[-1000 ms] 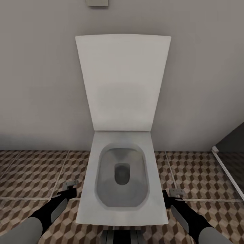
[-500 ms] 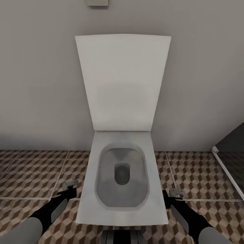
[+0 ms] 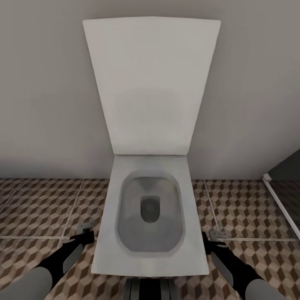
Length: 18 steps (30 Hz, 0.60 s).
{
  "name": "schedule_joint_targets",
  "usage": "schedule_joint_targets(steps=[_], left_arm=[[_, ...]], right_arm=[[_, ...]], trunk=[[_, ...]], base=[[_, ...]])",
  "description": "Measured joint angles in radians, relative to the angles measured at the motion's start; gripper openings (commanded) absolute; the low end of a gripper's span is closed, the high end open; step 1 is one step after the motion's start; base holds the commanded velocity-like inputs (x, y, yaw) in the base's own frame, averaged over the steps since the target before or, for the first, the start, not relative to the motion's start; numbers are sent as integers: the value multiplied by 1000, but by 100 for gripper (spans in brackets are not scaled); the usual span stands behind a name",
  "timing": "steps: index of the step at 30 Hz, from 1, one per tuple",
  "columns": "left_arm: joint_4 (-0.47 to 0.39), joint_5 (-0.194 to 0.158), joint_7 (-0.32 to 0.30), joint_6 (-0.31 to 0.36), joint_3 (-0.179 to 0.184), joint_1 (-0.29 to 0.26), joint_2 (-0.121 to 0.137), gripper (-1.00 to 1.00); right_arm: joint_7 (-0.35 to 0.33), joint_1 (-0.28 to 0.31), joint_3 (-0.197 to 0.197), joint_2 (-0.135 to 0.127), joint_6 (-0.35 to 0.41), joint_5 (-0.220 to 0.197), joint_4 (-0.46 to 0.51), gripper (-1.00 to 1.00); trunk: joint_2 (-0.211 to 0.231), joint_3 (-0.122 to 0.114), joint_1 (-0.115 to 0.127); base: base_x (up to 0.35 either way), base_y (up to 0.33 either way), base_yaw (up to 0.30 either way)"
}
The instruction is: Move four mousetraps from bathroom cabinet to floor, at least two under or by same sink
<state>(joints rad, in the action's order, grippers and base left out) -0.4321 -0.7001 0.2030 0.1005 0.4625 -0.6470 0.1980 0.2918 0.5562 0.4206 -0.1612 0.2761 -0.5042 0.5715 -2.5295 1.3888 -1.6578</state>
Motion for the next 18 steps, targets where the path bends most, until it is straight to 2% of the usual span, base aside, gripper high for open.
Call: schedule_joint_targets(steps=[5, 8, 13, 15, 18], left_arm=[[0, 0, 0, 0, 1, 0, 0, -100], [-1, 0, 0, 0, 2, 0, 0, -100], [-1, 0, 0, 0, 3, 0, 0, -100], [-1, 0, 0, 0, 3, 0, 0, -100], [-1, 0, 0, 0, 3, 0, 0, -100]], right_arm=[[23, 0, -3, -10, -13, -1, 0, -100], [37, 0, -19, -28, -23, -2, 0, -100], [45, 0, -99, -48, -29, -2, 0, -100], [44, 0, -134, -64, -29, -1, 0, -100], [41, 0, -149, -77, -28, -1, 0, -100]], trunk=[[0, 4, 0], [0, 4, 0], [0, 4, 0], [0, 4, 0], [0, 4, 0]], base=[[0, 0, 0], [0, 0, 0], [0, 0, 0], [0, 0, 0], [0, 0, 0]])
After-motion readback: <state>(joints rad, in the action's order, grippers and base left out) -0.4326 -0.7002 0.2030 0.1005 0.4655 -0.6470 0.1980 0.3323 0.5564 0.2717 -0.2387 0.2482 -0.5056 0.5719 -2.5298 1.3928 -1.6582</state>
